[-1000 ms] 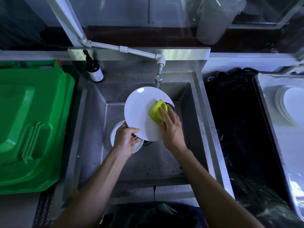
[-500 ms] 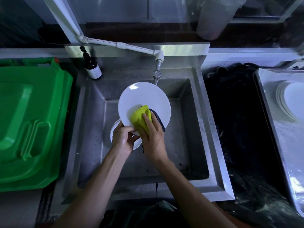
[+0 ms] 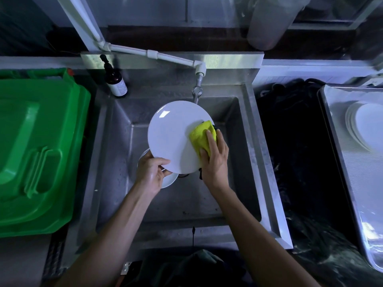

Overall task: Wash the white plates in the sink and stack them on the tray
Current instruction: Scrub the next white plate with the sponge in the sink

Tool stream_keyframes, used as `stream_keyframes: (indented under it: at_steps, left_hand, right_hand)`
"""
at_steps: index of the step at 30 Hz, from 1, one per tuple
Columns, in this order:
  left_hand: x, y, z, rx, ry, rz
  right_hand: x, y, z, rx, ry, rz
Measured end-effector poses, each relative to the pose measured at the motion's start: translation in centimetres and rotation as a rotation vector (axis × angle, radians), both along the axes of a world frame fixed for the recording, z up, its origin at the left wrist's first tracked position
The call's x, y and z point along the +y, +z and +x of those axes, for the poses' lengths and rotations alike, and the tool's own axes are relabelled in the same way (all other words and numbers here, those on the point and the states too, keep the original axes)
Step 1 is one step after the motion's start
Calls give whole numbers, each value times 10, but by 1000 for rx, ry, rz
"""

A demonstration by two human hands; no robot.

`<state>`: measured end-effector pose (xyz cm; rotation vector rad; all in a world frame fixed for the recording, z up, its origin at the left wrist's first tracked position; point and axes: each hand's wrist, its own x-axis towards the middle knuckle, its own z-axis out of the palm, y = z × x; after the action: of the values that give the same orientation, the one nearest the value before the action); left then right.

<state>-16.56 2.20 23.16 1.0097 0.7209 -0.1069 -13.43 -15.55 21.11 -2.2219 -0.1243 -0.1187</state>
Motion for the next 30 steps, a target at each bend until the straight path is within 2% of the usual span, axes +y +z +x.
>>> stream_keyframes:
  at_steps: [6,13,21,30]
  left_hand:
    - [13,-2,2,13,-108,97]
    - [35,4,9,32,-265,200]
    - [54,6,19,12,-507,336]
    - [66,19,38,-5,-637,437]
  right_hand:
    - [-6,4,11,76,-86,102]
    - [-17,6,26,132,-56,189]
    - [-23,14,45,30,71,110]
    - [-28,19,56,49,206,55]
